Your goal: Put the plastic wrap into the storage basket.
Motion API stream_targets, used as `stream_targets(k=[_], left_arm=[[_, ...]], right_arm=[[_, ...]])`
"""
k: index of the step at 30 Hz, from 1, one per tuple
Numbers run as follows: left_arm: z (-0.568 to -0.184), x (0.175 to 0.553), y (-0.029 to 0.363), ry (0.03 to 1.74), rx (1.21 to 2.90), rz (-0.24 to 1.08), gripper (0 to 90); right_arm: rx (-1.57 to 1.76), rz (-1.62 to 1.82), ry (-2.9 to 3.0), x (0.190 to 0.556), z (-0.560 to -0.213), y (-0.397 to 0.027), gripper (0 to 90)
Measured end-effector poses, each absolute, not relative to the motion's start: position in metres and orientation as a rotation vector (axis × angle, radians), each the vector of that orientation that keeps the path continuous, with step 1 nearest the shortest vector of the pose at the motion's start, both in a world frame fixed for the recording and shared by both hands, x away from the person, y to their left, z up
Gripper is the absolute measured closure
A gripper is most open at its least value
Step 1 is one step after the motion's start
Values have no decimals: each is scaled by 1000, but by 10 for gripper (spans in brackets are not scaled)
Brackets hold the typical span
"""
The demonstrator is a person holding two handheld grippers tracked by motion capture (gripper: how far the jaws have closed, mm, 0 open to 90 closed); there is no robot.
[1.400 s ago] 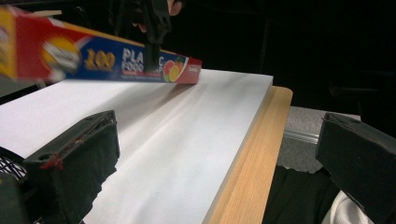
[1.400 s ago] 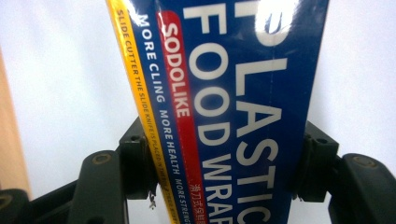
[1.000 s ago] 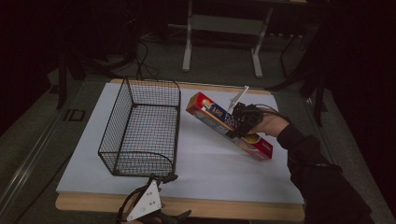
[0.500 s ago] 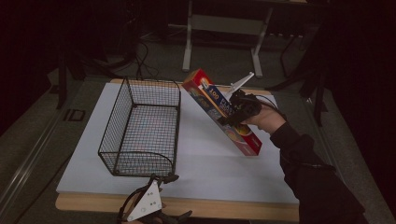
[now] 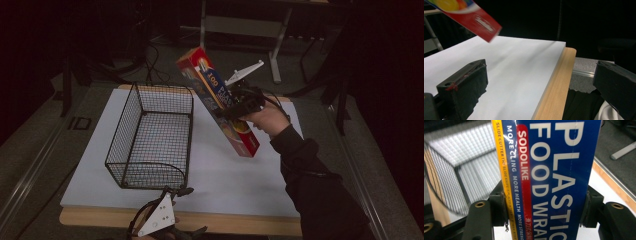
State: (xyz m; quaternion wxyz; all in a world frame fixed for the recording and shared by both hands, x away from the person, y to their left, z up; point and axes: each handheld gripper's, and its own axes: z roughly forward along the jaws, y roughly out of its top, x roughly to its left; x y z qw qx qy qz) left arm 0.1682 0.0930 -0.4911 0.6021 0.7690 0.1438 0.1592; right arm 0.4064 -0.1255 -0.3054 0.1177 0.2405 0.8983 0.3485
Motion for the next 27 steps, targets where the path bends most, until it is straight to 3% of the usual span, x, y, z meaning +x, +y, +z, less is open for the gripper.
stream_targets(k=[14, 27], left_arm=[[-490, 167, 91, 321, 1780, 377, 2], [-491, 163, 90, 303, 1791, 380, 2]], right_arm=[[933, 1230, 2426, 411, -266, -68, 388], [1024, 1349, 2368, 412, -268, -8, 389]])
